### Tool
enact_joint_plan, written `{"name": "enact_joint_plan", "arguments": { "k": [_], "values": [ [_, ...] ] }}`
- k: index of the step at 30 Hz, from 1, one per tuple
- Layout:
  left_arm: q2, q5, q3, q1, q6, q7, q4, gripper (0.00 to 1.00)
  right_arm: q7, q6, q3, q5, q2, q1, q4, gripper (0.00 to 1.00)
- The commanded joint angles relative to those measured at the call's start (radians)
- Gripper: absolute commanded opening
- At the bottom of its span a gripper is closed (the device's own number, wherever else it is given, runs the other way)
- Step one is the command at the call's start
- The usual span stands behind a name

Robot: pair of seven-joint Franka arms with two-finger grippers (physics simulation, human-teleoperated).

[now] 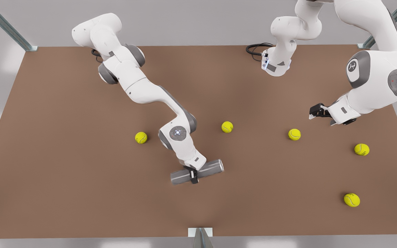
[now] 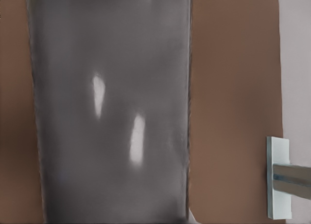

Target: Put the tennis tube upright

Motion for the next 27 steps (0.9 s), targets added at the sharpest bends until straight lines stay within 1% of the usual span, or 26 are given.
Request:
{"name": "enact_joint_plan", "arguments": {
  "k": [1,2,5,7,9,10,11,12,13,14,15,16,17,18,19,20,21,22,23,24,25,27],
  "values": [
    [0.002,-0.013,-0.001,-0.001,0.0,-0.019,-0.001,1.0,0.029,0.139,-0.027,-0.008,0.01,0.031,-0.001,0.66],
    [0.003,-0.083,-0.001,-0.001,0.007,-0.07,-0.005,1.0,0.069,0.141,-0.029,-0.009,0.019,0.034,-0.006,1.0],
    [0.046,-0.378,-0.001,-0.001,0.04,-0.226,-0.004,1.0,0.112,0.141,-0.03,-0.009,0.019,0.048,-0.01,1.0],
    [0.095,-0.522,-0.001,-0.001,0.073,-0.23,-0.004,1.0,0.149,0.141,-0.03,-0.009,0.019,0.046,-0.01,1.0],
    [0.098,-0.531,-0.008,-0.001,0.08,-0.23,-0.007,1.0,0.149,0.141,-0.03,-0.009,0.018,0.046,-0.01,1.0],
    [0.098,-0.616,-0.008,-0.001,0.104,-0.228,-0.039,1.0,0.141,0.138,-0.03,-0.009,0.007,0.046,-0.01,1.0],
    [0.108,-0.637,-0.011,-0.002,0.135,-0.228,-0.059,1.0,0.135,0.117,-0.029,-0.009,-0.027,0.033,-0.015,1.0],
    [0.124,-0.665,-0.011,-0.002,0.138,-0.219,-0.059,1.0,0.145,0.101,-0.027,-0.003,-0.076,0.01,-0.059,1.0],
    [0.146,-0.709,-0.011,-0.002,0.165,-0.217,-0.062,1.0,0.176,0.048,-0.025,0.0,-0.155,-0.038,-0.122,1.0],
    [0.166,-0.752,-0.014,-0.007,0.173,-0.219,-0.062,1.0,0.288,-0.047,-0.025,0.0,-0.253,-0.085,-0.184,1.0],
    [0.192,-0.769,-0.027,-0.017,0.216,-0.217,-0.064,1.0,0.497,-0.167,-0.028,-0.003,-0.376,-0.125,-0.274,1.0],
    [0.23,-0.784,-0.047,-0.017,0.268,-0.216,-0.059,1.0,0.734,-0.244,-0.03,-0.003,-0.508,-0.199,-0.4,1.0],
    [0.259,-0.829,-0.067,-0.017,0.308,-0.213,-0.054,1.0,0.905,-0.288,-0.029,-0.002,-0.642,-0.289,-0.526,1.0],
    [0.285,-0.831,-0.096,-0.017,0.372,-0.213,-0.053,1.0,0.977,-0.354,-0.027,0.007,-0.737,-0.384,-0.584,1.0],
    [0.327,-0.85,-0.11,-0.017,0.405,-0.211,-0.03,1.0,0.986,-0.474,-0.029,0.118,-0.807,-0.458,-0.593,1.0],
    [0.376,-0.889,-0.11,-0.017,0.406,-0.213,0.004,1.0,0.991,-0.558,-0.028,0.13,-0.878,-0.52,-0.629,1.0],
    [0.397,-0.938,-0.11,-0.017,0.411,-0.211,0.013,1.0,1.029,-0.632,-0.047,0.13,-0.967,-0.533,-0.713,1.0],
    [0.422,-0.953,-0.111,-0.022,0.455,-0.202,0.015,1.0,1.026,-0.652,-0.094,0.162,-1.142,-0.549,-0.886,1.0],
    [0.439,-0.955,-0.111,-0.047,0.507,-0.193,0.018,1.0,1.02,-0.664,-0.142,0.17,-1.225,-0.547,-0.971,1.0],
    [0.459,-0.958,-0.117,-0.07,0.567,-0.19,0.018,1.0,1.018,-0.69,-0.15,0.172,-1.203,-0.555,-0.932,1.0],
    [0.48,-0.956,-0.117,-0.08,0.578,-0.19,0.044,1.0,1.021,-0.697,-0.148,0.17,-1.153,-0.558,-0.862,1.0],
    [0.52,-0.958,-0.117,-0.114,0.693,-0.177,0.048,1.0,1.024,-0.719,-0.148,0.172,-0.978,-0.549,-0.663,1.0]
  ]
}}
